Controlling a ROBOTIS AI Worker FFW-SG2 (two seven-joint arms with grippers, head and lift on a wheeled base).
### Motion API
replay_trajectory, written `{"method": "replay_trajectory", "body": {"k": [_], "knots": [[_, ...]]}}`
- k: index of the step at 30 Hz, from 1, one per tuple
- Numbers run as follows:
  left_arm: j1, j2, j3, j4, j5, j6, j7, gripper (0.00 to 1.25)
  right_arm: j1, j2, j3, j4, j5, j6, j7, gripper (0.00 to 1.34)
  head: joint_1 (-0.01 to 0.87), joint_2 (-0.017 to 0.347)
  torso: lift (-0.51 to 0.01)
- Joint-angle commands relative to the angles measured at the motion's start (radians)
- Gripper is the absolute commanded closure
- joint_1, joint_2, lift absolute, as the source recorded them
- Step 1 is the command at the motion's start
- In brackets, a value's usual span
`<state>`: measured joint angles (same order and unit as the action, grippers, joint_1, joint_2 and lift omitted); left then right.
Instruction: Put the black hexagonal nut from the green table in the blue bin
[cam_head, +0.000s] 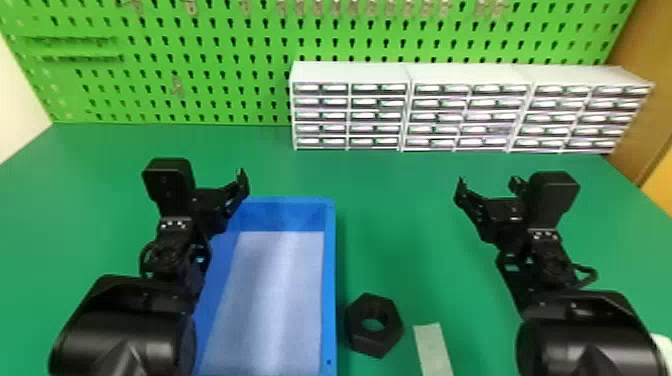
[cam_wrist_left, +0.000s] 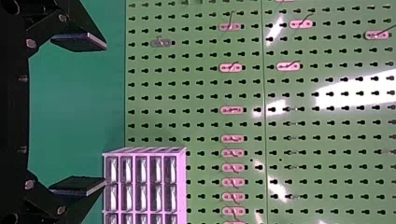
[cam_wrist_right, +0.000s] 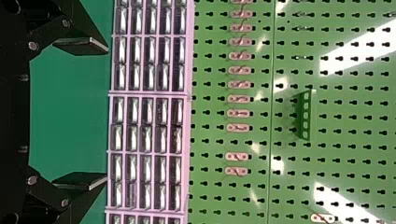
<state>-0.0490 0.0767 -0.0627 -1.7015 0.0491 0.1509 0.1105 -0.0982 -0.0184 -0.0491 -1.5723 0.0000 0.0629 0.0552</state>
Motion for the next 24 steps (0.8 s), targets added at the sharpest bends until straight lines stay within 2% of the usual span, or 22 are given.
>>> {"method": "replay_trajectory", "body": {"k": [1, 24], "knots": [[0.0, 0.0, 0.0, 0.0, 0.002, -0.001, 0.0, 0.25, 0.0, 0.0, 0.0, -0.002, 0.0, 0.0, 0.0, 0.32, 0.686, 0.051, -0.096], [0.0, 0.0, 0.0, 0.0, 0.002, 0.001, 0.001, 0.25, 0.0, 0.0, -0.003, -0.005, 0.0, 0.0, 0.0, 0.32, 0.686, 0.051, -0.096]]}}
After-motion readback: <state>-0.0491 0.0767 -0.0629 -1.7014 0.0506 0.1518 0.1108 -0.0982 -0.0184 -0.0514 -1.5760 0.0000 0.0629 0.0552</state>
